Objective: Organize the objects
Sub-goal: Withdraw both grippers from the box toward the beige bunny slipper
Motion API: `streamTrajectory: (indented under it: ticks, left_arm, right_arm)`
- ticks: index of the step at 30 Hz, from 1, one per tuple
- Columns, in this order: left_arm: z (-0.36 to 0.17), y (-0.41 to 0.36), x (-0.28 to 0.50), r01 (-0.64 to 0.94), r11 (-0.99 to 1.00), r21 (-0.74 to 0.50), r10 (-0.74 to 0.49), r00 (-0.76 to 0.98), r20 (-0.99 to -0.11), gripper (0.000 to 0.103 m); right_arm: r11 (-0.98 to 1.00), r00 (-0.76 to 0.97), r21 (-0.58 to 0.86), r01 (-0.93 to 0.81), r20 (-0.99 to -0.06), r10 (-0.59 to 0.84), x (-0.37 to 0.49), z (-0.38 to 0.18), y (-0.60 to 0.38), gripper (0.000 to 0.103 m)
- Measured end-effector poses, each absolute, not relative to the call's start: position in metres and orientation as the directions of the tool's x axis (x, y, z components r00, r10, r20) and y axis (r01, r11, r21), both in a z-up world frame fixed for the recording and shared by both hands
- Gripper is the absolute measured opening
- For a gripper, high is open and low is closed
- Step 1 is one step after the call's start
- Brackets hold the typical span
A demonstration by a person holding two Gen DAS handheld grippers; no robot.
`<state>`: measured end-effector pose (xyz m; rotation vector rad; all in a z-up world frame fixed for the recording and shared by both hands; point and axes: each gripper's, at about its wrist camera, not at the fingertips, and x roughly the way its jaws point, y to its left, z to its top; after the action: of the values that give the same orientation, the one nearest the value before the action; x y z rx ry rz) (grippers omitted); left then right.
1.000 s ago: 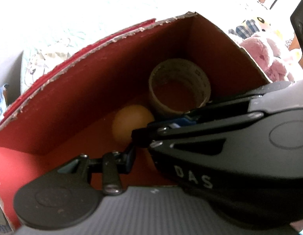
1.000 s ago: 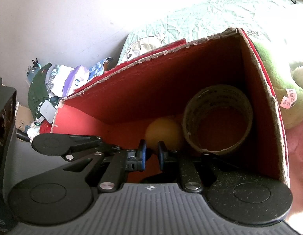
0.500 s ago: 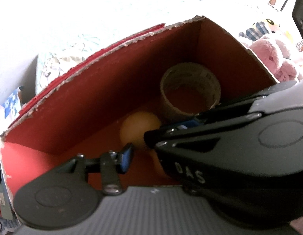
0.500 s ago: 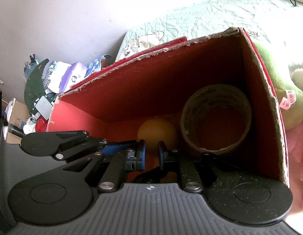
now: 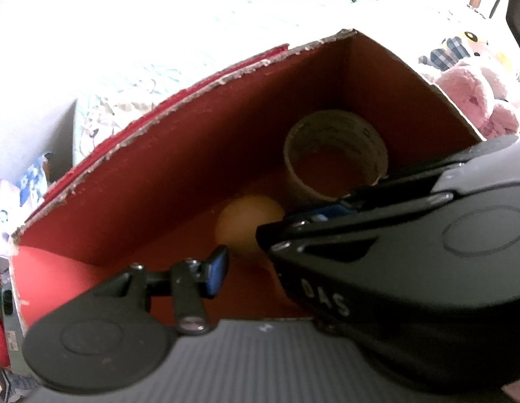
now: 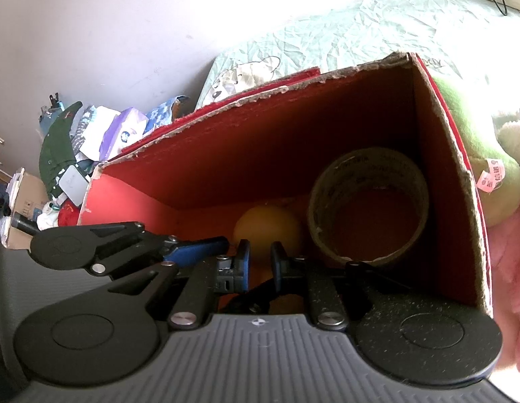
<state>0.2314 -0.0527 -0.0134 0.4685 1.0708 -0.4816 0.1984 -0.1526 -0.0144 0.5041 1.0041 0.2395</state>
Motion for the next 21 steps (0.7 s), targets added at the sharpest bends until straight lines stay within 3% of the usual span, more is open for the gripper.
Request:
streamTrajectory:
  ticks: [12,21]
  left_arm:
    - [-0.010,-0.051,0.229,0.568,0.810,0.149,-0.138,0.431,-0.891,0.052]
    - [0.024,-0.014,0.192,0.486,0.867,0.111,-0.180,0.513,-0.839,0.052]
  right_arm:
    - [0.856,0.528,0.516,0.021,-0.733,0.429,0.200,-0.015,-0.153,0.017]
    - [0.832,0.634,0.555,0.005,-0.645,0.426,0.174,0.003,-0.166,0.017]
